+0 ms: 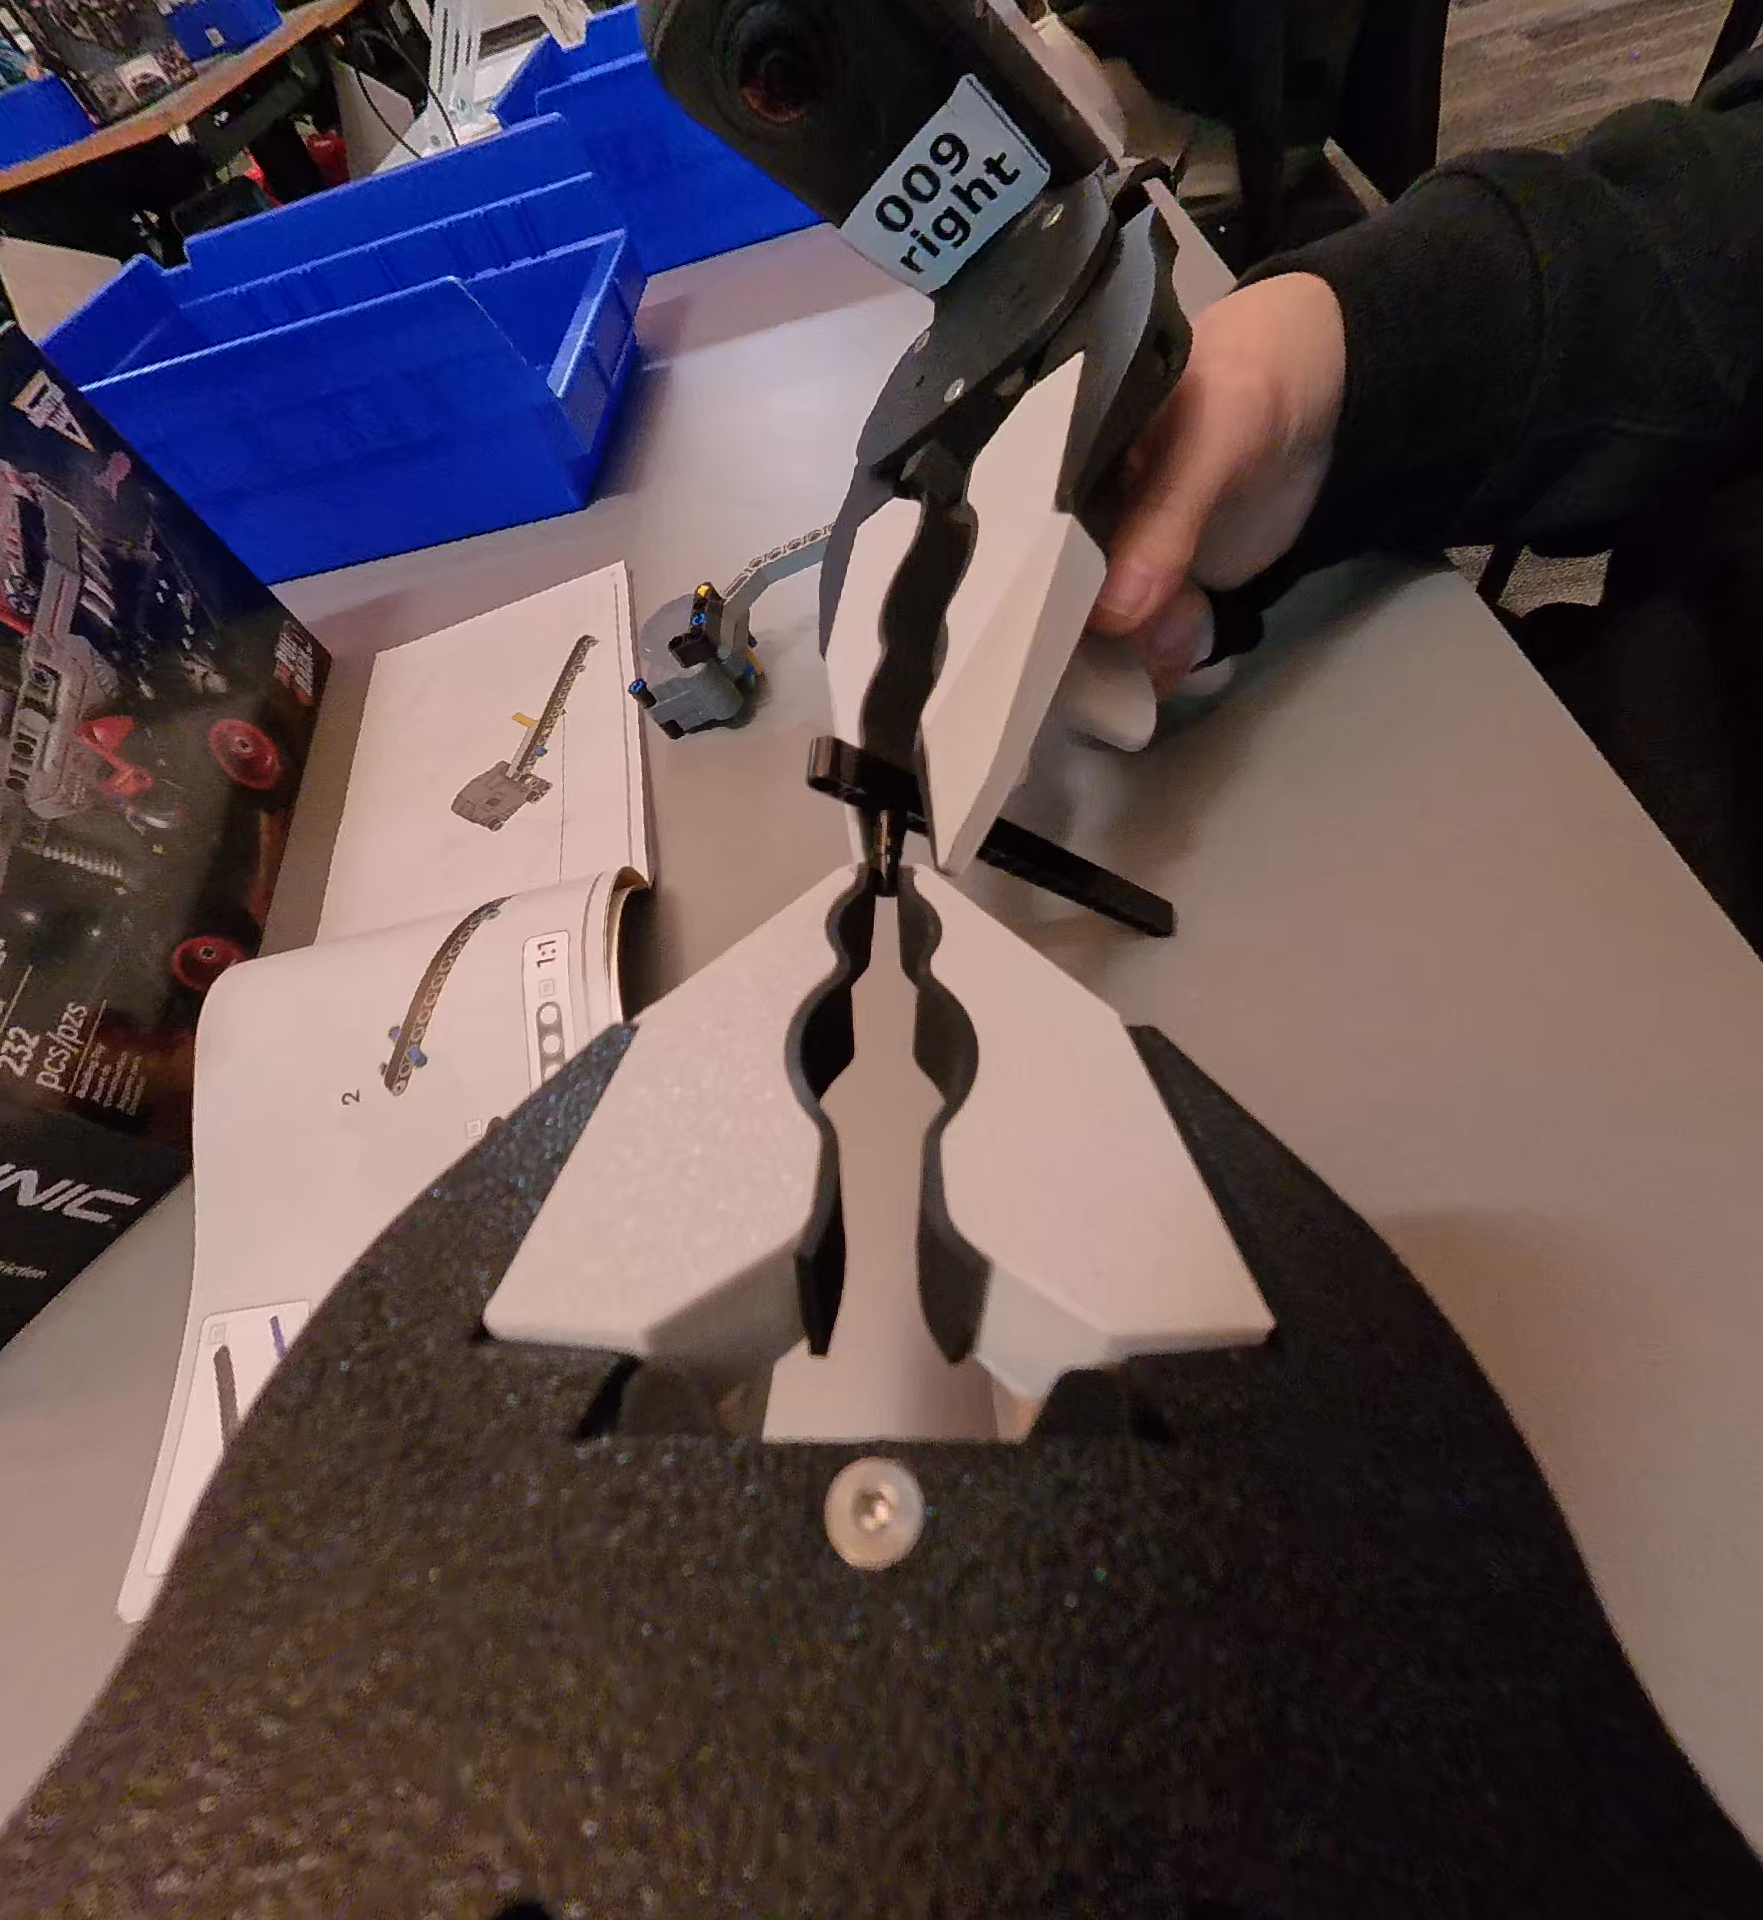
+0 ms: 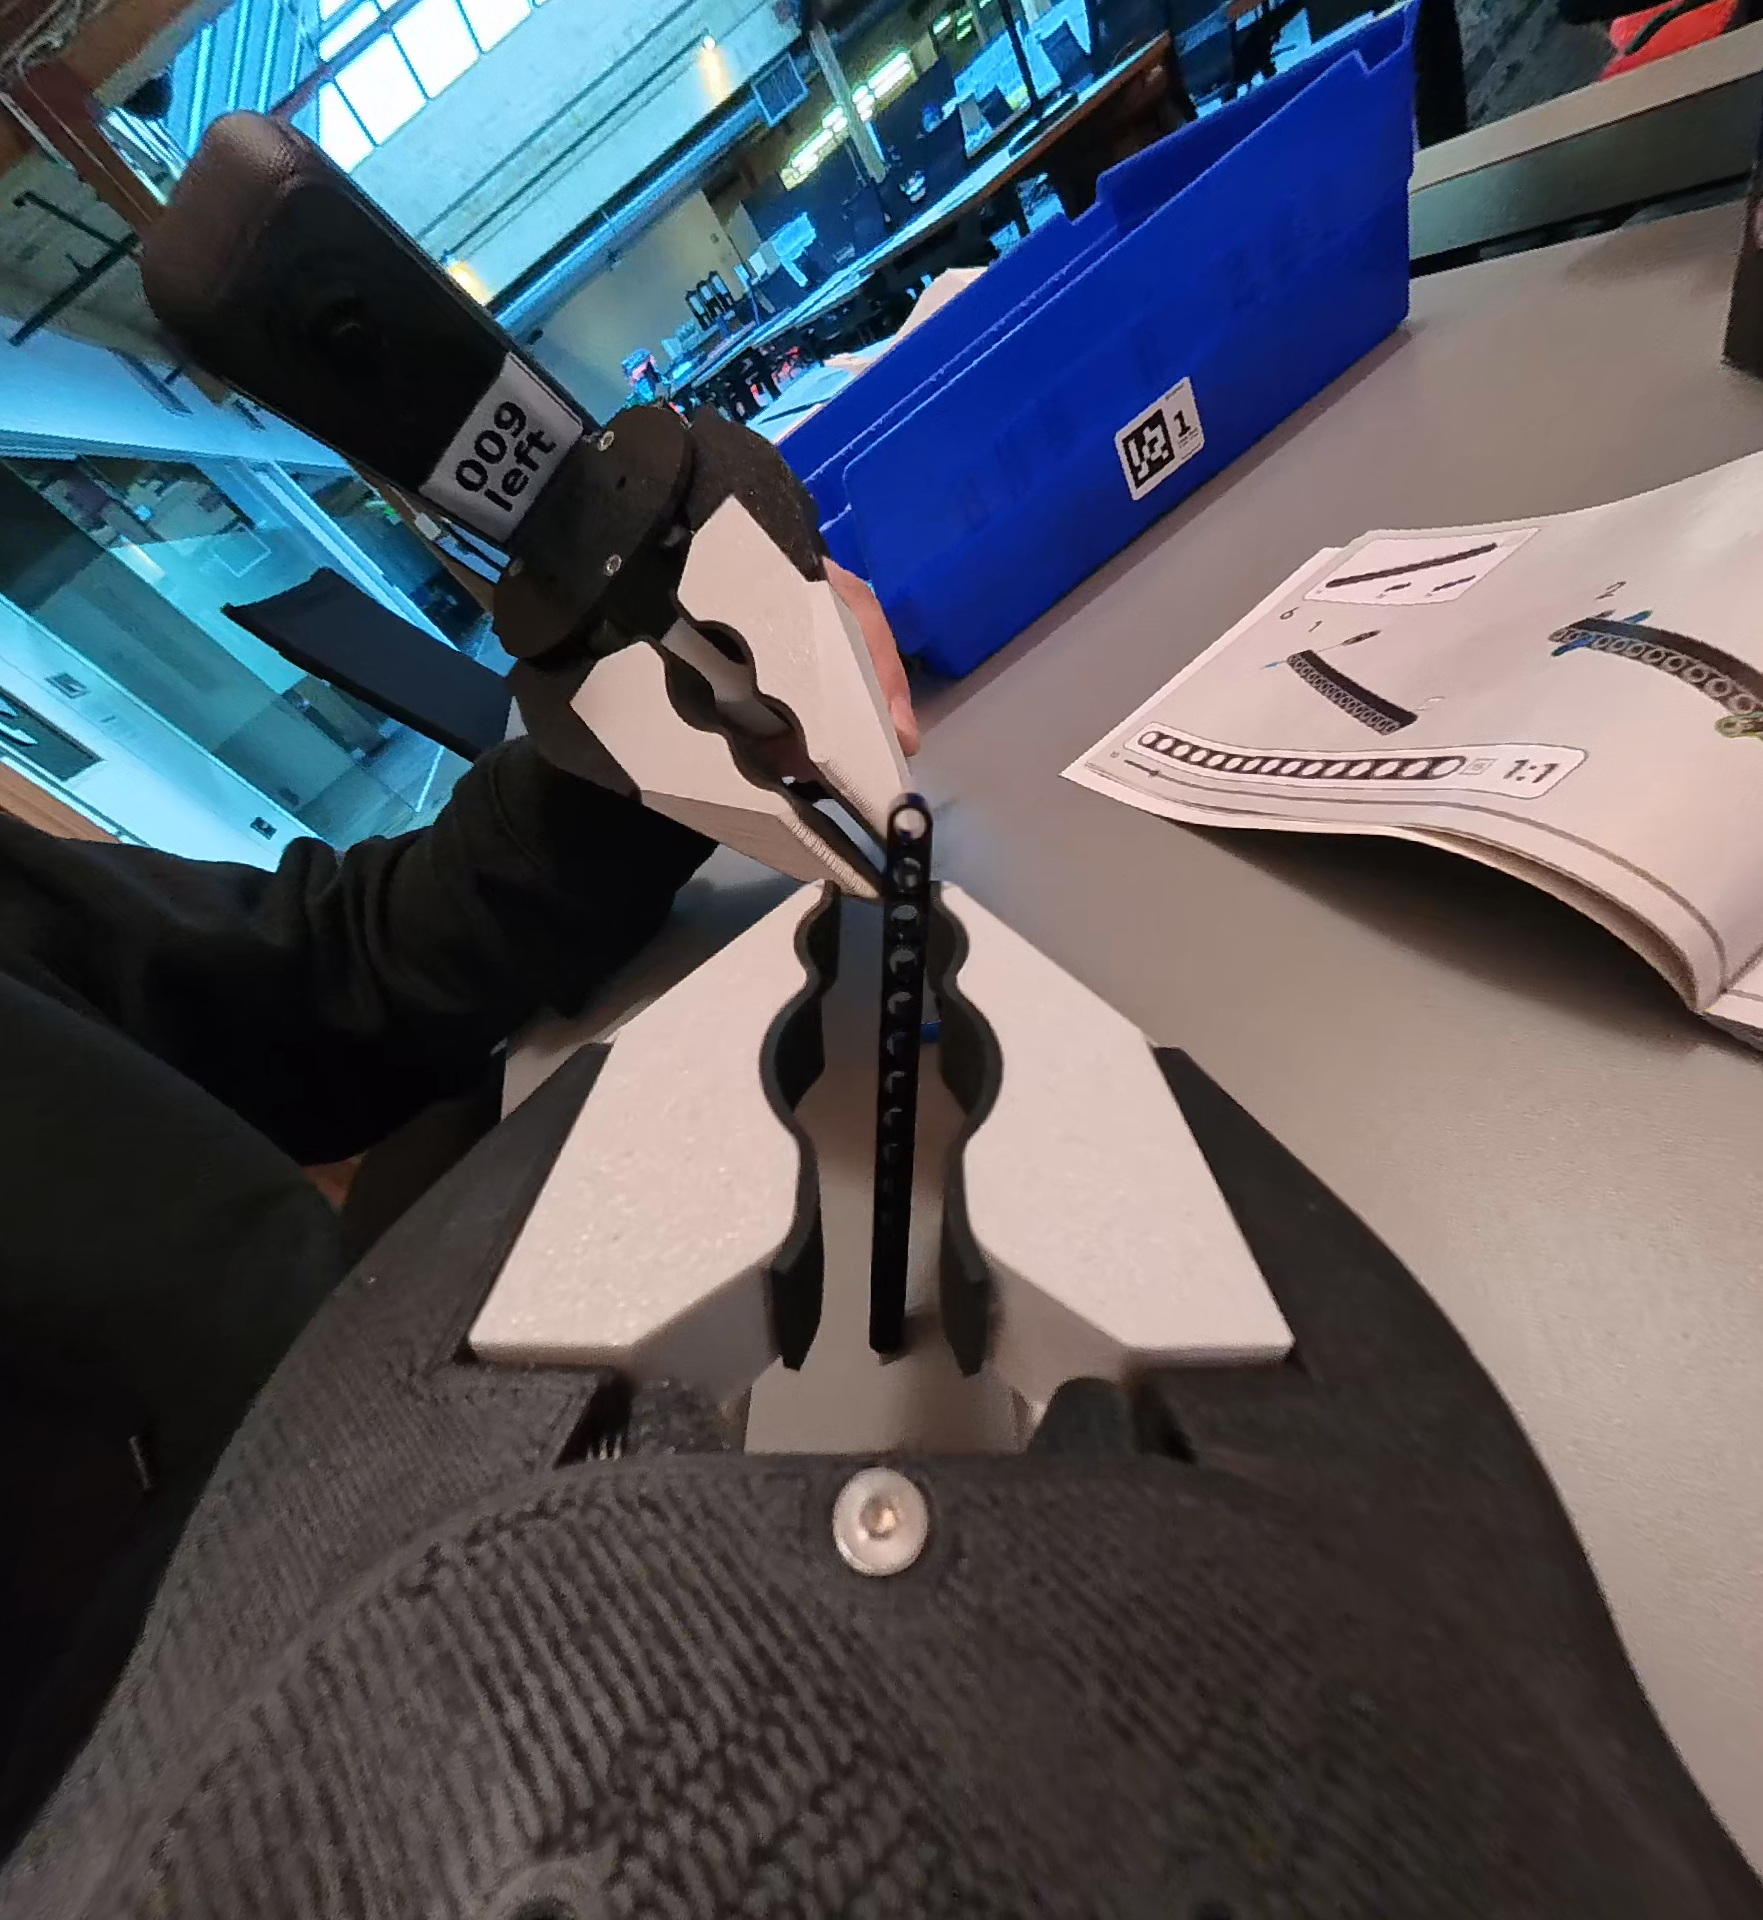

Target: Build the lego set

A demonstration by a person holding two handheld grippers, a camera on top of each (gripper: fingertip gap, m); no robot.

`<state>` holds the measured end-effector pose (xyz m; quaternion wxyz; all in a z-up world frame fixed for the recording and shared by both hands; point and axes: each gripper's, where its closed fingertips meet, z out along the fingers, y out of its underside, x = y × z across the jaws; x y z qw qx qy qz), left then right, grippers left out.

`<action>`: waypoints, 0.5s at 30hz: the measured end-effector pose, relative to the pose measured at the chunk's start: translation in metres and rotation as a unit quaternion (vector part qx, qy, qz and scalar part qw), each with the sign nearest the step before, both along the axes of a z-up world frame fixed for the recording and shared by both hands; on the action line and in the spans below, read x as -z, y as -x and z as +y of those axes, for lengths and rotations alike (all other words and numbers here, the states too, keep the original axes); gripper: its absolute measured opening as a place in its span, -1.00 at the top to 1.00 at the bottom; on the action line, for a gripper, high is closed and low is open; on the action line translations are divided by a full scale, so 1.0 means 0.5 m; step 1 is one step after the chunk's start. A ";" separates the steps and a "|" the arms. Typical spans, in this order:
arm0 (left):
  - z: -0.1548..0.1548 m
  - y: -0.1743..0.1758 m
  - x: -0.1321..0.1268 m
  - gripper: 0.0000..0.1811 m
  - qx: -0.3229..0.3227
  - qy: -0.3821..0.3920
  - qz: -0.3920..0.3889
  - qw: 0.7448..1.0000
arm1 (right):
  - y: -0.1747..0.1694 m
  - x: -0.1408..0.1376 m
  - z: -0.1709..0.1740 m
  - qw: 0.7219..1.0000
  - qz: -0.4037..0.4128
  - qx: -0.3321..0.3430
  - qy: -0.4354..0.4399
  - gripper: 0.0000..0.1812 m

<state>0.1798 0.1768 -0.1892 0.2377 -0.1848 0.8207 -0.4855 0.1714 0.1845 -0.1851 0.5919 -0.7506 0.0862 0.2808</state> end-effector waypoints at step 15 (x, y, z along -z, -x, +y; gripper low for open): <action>0.006 -0.006 -0.026 0.99 -0.017 0.003 -0.033 0.999 | -0.007 -0.018 -0.005 0.999 -0.035 0.007 -0.014 0.95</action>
